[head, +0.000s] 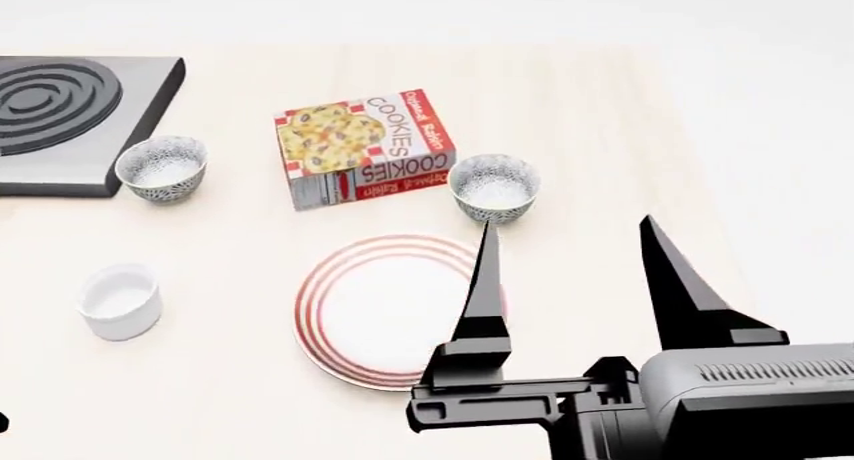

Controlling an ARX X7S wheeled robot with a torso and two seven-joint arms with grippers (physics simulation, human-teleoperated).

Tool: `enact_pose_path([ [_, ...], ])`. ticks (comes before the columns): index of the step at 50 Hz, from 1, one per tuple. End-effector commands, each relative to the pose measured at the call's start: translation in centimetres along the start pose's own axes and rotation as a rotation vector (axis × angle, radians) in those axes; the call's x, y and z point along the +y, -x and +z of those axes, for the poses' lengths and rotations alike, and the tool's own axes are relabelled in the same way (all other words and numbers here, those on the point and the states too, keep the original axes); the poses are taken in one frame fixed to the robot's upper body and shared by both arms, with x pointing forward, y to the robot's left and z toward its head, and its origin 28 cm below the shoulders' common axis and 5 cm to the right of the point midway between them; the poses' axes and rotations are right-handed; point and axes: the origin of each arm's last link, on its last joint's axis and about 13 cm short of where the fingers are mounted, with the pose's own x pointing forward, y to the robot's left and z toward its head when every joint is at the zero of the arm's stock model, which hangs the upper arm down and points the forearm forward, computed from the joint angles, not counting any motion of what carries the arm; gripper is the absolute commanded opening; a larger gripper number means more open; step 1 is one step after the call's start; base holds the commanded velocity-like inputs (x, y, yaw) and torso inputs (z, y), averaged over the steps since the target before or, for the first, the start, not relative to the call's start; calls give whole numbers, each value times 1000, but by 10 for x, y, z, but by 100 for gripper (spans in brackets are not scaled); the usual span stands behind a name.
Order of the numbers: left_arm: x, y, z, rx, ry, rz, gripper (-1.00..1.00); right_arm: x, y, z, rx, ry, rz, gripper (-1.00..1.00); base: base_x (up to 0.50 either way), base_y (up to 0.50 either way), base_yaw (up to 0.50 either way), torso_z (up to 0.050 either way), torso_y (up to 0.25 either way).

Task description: Pick the akita bowl next to the plate and place it on the plate.

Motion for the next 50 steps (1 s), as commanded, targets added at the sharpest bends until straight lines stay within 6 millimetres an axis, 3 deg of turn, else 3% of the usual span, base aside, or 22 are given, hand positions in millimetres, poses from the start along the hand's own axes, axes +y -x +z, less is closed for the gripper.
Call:
enact_pose_path([
  [1,0,0,0,-2,-1,0,100,1,0,-1,9,6,10,100,500,0,0,0,0],
  [50,0,0,1,1,-2,4,100,-1,-1,-3,34,-5,1,100,415,0,0,0,1],
])
